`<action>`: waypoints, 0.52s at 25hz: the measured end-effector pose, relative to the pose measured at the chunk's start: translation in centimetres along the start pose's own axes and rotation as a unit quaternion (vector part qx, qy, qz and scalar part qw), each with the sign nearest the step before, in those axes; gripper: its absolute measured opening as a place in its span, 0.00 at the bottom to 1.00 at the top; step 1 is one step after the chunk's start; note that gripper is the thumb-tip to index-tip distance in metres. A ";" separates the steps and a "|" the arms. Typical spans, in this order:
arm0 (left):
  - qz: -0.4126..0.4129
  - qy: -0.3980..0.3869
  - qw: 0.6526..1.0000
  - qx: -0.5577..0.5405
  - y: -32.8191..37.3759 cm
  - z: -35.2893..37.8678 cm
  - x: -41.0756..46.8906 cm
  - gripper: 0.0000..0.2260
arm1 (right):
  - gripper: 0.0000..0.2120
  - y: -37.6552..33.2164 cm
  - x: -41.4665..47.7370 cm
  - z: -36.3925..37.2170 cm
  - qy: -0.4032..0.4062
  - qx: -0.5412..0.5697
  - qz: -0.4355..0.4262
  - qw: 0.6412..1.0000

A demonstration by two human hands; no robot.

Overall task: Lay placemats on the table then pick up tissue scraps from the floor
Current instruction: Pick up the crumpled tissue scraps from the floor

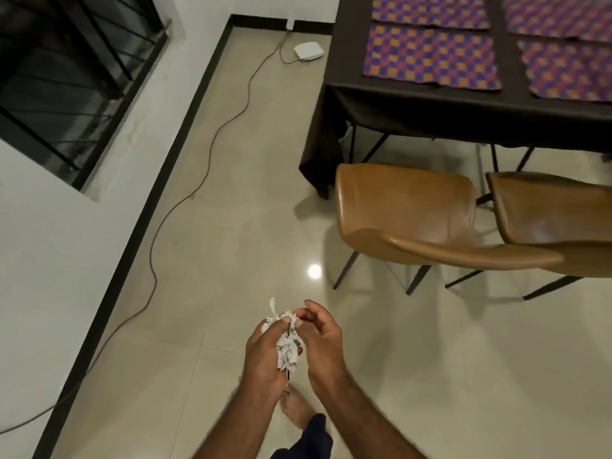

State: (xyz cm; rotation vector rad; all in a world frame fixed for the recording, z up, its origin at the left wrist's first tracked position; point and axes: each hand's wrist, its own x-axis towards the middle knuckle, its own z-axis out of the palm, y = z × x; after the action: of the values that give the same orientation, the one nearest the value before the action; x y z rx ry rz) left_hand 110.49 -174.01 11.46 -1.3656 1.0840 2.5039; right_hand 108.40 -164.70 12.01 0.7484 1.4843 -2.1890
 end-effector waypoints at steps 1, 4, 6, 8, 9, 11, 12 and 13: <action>-0.001 -0.008 1.000 0.008 -0.7 0.7 -1.1 0.10 | 0.16 -0.4 -1.0 -1.1 0.016 0.016 -0.006 1.000; -0.025 -0.045 0.999 0.012 -3.6 2.8 -4.9 0.14 | 0.17 -1.5 -4.2 -4.5 0.063 0.079 -0.020 0.995; -0.047 -0.060 0.997 0.011 -6.4 4.5 -8.1 0.15 | 0.16 -2.4 -6.8 -7.4 0.081 0.117 -0.029 0.989; -0.050 -0.066 0.996 0.022 -9.3 6.2 -11.3 0.15 | 0.16 -3.4 -9.4 -10.5 0.097 0.139 -0.045 0.984; -0.054 -0.076 0.995 0.028 -10.6 7.0 -12.9 0.15 | 0.16 -3.9 -10.8 -12.2 0.105 0.151 -0.052 0.982; -0.080 -0.104 0.991 0.031 -12.8 8.5 -15.9 0.16 | 0.17 -5.1 -13.3 -15.5 0.113 0.183 -0.062 0.975; -0.099 -0.121 0.987 0.031 -13.8 9.4 -17.4 0.18 | 0.18 -5.7 -14.8 -17.3 0.113 0.202 -0.069 0.970; -0.118 -0.136 0.983 0.033 -14.7 10.2 -18.7 0.19 | 0.18 -6.3 -16.1 -19.0 0.112 0.220 -0.077 0.966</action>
State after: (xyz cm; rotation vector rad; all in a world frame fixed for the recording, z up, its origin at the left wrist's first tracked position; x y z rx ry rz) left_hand 120.28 -152.16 21.39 -1.0279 0.8852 2.3698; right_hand 121.26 -144.42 20.94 1.0838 1.1935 -2.6721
